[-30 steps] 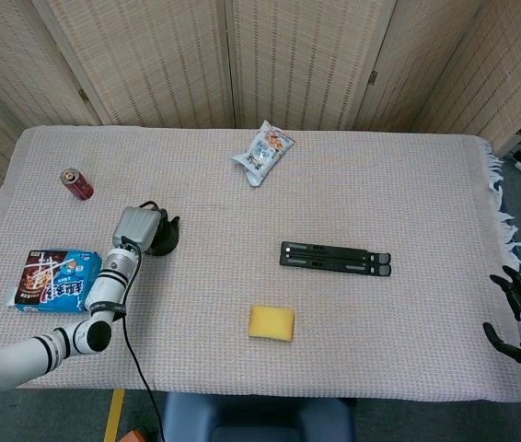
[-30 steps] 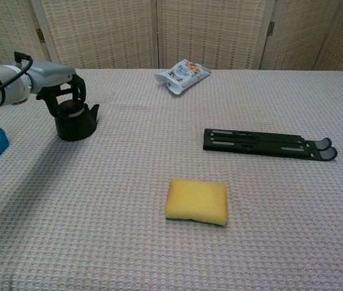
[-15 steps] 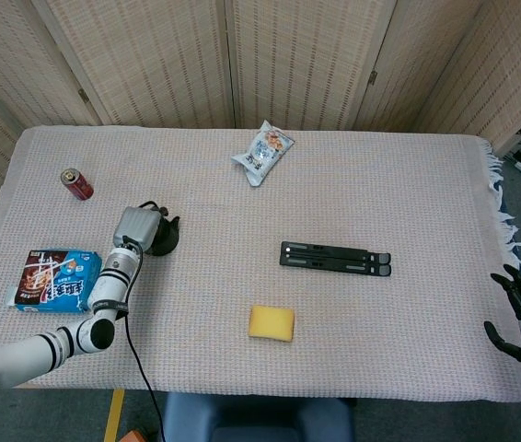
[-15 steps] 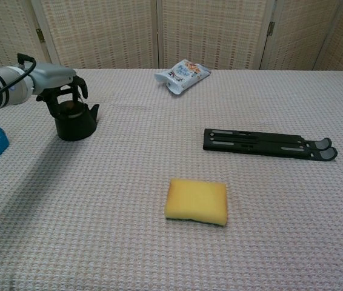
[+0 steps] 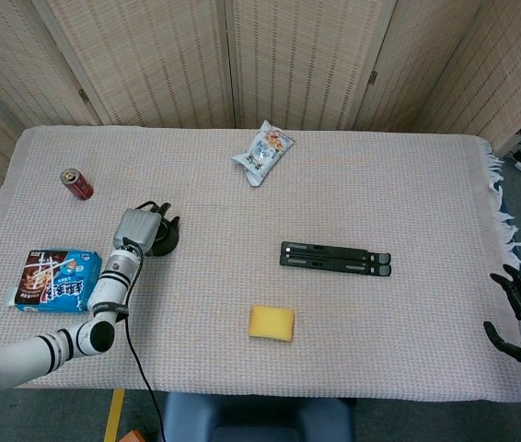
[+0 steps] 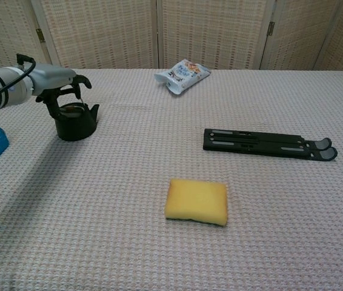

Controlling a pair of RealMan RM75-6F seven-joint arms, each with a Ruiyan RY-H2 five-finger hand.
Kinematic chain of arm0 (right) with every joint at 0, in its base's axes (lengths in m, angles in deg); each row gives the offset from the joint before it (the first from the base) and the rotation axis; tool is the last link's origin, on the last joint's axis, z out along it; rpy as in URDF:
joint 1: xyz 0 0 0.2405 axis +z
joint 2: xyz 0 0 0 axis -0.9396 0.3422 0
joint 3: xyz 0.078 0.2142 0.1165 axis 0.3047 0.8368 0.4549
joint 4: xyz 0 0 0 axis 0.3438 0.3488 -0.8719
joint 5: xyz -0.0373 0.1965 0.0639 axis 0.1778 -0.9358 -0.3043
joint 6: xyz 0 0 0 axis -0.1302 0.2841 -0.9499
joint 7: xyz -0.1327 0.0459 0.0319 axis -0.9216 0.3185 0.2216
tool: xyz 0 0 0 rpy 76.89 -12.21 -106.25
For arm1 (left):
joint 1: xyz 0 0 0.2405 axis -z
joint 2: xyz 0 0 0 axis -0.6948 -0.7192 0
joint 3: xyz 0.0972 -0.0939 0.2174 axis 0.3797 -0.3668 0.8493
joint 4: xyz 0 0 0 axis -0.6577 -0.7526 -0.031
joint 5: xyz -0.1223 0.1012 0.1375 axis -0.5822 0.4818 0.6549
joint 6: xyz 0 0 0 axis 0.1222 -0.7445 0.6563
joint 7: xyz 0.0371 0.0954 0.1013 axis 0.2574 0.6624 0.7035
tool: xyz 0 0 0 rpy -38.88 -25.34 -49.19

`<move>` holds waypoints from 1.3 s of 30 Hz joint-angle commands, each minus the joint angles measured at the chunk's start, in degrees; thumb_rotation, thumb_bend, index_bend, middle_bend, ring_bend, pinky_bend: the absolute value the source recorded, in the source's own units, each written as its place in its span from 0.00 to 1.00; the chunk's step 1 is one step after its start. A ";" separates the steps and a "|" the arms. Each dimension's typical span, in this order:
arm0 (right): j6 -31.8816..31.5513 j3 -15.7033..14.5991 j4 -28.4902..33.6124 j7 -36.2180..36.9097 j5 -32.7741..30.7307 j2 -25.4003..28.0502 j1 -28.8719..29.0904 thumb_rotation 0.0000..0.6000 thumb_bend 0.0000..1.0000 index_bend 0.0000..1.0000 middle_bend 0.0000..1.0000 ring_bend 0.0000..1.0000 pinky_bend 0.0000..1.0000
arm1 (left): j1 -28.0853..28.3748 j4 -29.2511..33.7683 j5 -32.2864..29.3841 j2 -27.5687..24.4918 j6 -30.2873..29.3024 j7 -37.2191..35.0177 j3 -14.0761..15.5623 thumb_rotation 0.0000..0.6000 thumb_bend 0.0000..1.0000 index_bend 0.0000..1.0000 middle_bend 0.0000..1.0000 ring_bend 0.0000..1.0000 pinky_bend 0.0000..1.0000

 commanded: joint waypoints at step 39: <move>0.34 0.00 0.70 -0.85 0.36 -0.06 0.45 1.00 0.34 0.16 0.12 0.21 0.09 | -6.19 12.70 9.62 -5.47 -5.87 -2.67 5.32 1.00 0.27 0.11 0.19 0.76 0.73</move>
